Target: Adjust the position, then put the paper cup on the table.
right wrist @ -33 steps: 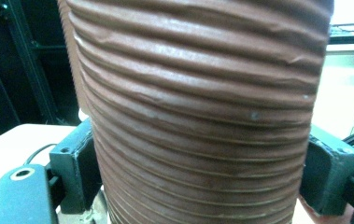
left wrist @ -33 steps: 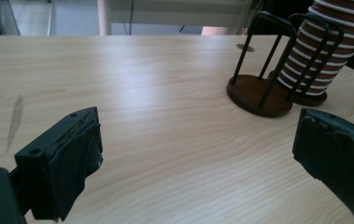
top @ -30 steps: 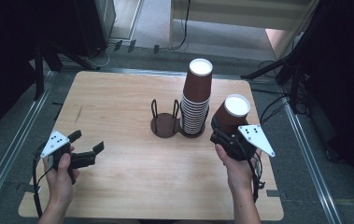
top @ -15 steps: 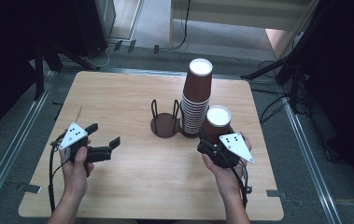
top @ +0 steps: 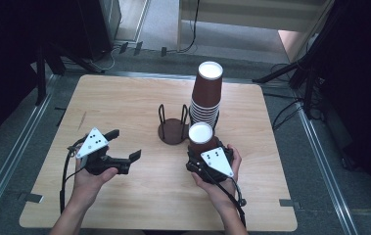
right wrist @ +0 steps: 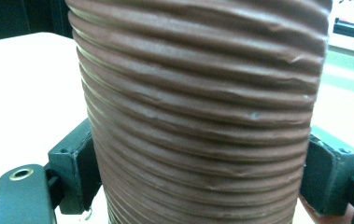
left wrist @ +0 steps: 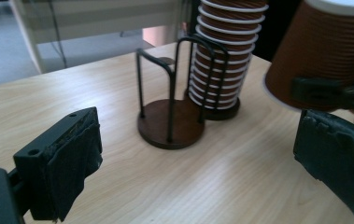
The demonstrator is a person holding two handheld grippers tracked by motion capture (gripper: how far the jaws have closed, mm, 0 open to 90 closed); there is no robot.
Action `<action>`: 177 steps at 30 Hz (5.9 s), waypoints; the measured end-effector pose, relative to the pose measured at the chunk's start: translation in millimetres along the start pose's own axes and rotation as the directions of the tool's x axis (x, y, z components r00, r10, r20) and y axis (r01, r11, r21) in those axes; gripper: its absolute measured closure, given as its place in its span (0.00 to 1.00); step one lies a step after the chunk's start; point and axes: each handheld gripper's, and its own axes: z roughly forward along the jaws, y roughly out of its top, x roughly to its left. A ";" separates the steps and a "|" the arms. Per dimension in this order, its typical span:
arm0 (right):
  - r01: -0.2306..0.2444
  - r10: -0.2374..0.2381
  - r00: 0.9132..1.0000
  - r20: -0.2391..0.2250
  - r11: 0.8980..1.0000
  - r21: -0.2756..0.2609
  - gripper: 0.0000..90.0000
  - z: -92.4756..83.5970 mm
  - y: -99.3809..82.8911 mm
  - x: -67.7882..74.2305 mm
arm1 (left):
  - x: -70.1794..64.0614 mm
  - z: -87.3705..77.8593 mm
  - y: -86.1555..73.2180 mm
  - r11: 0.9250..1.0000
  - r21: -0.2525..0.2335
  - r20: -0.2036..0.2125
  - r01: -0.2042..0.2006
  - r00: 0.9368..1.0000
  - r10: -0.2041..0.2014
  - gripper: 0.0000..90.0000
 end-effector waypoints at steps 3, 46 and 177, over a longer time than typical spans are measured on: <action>0.045 -0.045 0.999 0.001 0.999 0.005 0.17 1.5 -3.5 8.2 | -7.6 2.6 2.7 0.999 0.018 0.030 -0.027 0.999 0.027 0.02; 0.512 -0.526 0.846 -0.090 0.847 -0.145 0.17 -9.1 -28.7 83.8 | -58.1 30.5 -5.4 0.959 0.156 0.252 -0.236 0.948 0.193 0.08; -0.936 0.976 -0.215 -0.045 -0.192 0.296 0.00 -11.8 18.6 45.8 | -61.0 38.1 -40.0 0.933 -0.354 0.121 -0.065 0.986 0.114 0.25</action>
